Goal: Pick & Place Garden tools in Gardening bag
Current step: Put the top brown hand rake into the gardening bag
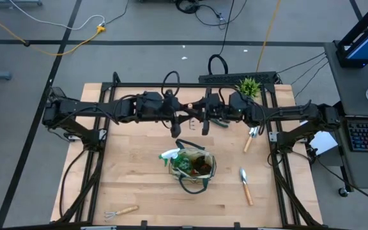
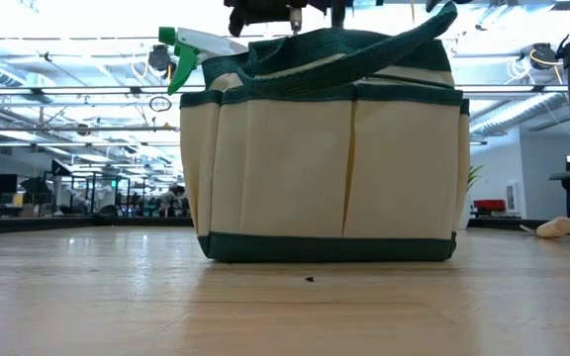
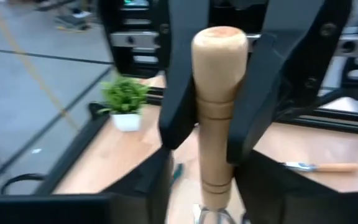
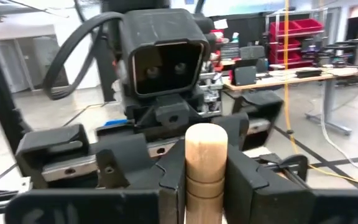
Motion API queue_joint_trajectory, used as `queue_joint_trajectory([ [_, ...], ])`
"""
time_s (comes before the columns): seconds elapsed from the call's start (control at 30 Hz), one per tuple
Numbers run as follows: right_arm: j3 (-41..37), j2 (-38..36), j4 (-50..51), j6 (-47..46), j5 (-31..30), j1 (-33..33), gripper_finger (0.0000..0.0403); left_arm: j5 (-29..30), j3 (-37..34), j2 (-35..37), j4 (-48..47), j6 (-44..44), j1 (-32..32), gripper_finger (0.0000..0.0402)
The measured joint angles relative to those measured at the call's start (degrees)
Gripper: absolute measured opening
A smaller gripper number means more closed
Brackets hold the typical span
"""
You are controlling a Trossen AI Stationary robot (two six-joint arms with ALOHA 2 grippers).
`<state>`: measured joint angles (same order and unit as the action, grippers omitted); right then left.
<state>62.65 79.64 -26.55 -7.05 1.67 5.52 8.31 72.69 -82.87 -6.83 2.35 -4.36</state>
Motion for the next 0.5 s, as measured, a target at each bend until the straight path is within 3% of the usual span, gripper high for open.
queue_joint_trajectory([
  [0.23, 0.0, 0.0, 2.9, 0.1, -5.7, 0.0, 0.0056, 5.5, 0.0, 1.2, -3.5, -6.5, -0.1, 0.0258],
  [0.37, 0.0, 0.0, 5.9, 0.8, -10.1, 0.0, 0.0056, 10.4, 0.0, 1.9, -8.8, -11.3, -0.2, 0.0281],
  [0.5, 0.0, -0.7, 9.0, 0.8, -13.5, 0.0, 0.0056, 19.6, 0.1, 3.2, -15.9, -12.9, -0.2, 0.0288],
])
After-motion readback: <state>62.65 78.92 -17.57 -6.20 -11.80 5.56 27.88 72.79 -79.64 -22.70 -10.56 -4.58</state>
